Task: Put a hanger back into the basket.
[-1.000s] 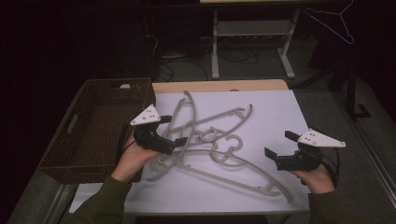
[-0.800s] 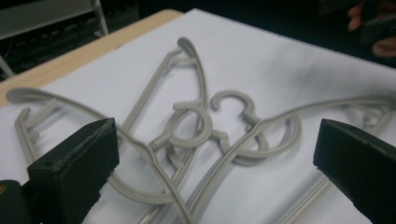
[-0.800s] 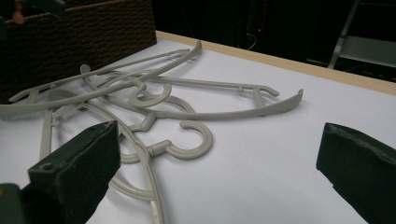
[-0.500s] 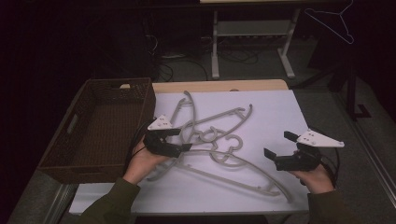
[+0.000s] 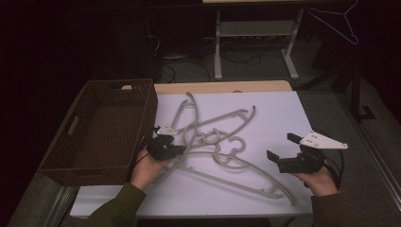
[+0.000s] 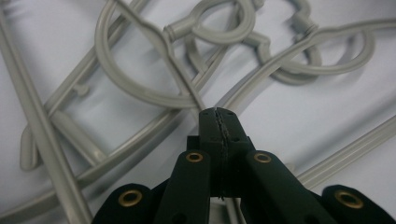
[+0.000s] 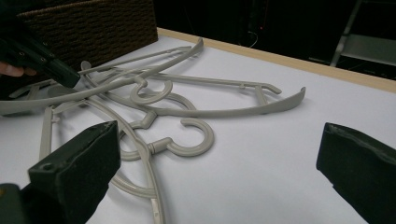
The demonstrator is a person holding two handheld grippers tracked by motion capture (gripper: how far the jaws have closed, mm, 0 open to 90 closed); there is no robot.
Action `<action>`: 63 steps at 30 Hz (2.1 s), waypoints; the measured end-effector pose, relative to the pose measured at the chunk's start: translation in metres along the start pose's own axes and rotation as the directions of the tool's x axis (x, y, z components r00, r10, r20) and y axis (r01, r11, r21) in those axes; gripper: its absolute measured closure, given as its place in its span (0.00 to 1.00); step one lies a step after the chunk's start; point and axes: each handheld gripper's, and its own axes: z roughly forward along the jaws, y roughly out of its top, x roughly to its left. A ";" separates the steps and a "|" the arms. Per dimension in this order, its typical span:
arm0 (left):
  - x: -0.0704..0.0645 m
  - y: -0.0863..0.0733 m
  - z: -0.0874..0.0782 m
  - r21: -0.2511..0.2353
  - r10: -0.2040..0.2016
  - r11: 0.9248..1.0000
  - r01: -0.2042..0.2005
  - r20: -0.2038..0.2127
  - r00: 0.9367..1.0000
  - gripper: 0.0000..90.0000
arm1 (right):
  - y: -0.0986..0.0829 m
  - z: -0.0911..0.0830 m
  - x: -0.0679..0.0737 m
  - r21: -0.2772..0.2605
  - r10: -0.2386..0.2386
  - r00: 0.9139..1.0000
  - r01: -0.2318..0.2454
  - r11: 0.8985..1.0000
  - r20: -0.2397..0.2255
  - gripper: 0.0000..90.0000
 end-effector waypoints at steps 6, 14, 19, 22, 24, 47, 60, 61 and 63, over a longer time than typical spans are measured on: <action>0.000 -0.002 0.003 0.029 -0.006 1.000 0.006 0.007 1.000 1.00 | -0.001 0.001 0.000 0.002 -0.004 1.000 0.004 1.000 -0.003 0.00; -0.009 0.003 0.011 0.050 0.003 0.999 -0.006 0.069 0.998 1.00 | 0.000 0.001 0.002 0.001 0.002 1.000 -0.002 1.000 -0.007 0.00; -0.019 0.010 0.019 0.060 0.035 0.997 -0.042 0.106 0.994 1.00 | 0.000 0.001 0.002 -0.001 -0.007 1.000 0.007 1.000 -0.007 0.00; -0.028 0.017 0.029 0.055 0.050 0.997 -0.058 0.133 0.990 1.00 | 0.001 0.001 0.002 -0.005 -0.004 1.000 0.004 1.000 -0.004 0.00; -0.032 0.022 0.034 0.059 0.064 0.996 -0.073 0.151 0.987 1.00 | 0.001 0.000 0.002 -0.006 -0.002 1.000 0.002 1.000 -0.005 0.00; -0.023 0.034 0.007 -0.166 0.087 0.985 -0.055 0.191 0.978 0.53 | 0.021 0.032 0.034 0.120 0.046 0.998 -0.039 0.992 -0.051 0.12; -0.021 0.013 -0.012 -0.238 0.094 0.970 -0.046 0.194 0.977 0.29 | 0.034 0.103 0.081 0.260 0.062 0.998 -0.053 0.964 -0.024 0.32; -0.021 0.013 -0.012 -0.241 0.093 0.969 -0.046 0.191 0.977 0.29 | 0.036 0.111 0.083 0.269 0.062 0.998 -0.054 0.962 -0.022 0.33; -0.021 0.013 -0.012 -0.245 0.091 0.969 -0.043 0.189 0.978 0.28 | 0.037 0.122 0.086 0.290 0.072 0.997 -0.063 0.955 -0.018 0.36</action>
